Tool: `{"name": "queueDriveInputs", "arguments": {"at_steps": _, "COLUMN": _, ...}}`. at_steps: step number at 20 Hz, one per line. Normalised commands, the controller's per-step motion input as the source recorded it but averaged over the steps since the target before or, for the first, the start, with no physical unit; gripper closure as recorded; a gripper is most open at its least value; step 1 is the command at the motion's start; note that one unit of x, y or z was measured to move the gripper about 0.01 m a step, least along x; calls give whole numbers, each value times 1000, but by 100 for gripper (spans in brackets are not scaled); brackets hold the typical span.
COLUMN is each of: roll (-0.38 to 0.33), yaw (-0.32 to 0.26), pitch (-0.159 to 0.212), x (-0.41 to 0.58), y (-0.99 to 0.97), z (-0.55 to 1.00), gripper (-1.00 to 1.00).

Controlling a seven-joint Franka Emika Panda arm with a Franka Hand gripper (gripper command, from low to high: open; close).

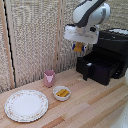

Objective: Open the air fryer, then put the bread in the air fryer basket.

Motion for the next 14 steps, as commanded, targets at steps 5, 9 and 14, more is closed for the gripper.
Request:
{"name": "queueDriveInputs", "arguments": {"at_steps": 5, "roll": 0, "yaw": -234, "pitch": 66, "x": 3, "y": -576, "z": 95, "gripper": 100}}
{"name": "queueDriveInputs", "arguments": {"at_steps": 9, "roll": 0, "yaw": -192, "pitch": 68, "x": 265, "y": -619, "z": 0, "gripper": 100}}
{"name": "queueDriveInputs", "arguments": {"at_steps": 14, "roll": 0, "yaw": -201, "pitch": 51, "x": 410, "y": -553, "z": 0, "gripper": 100}}
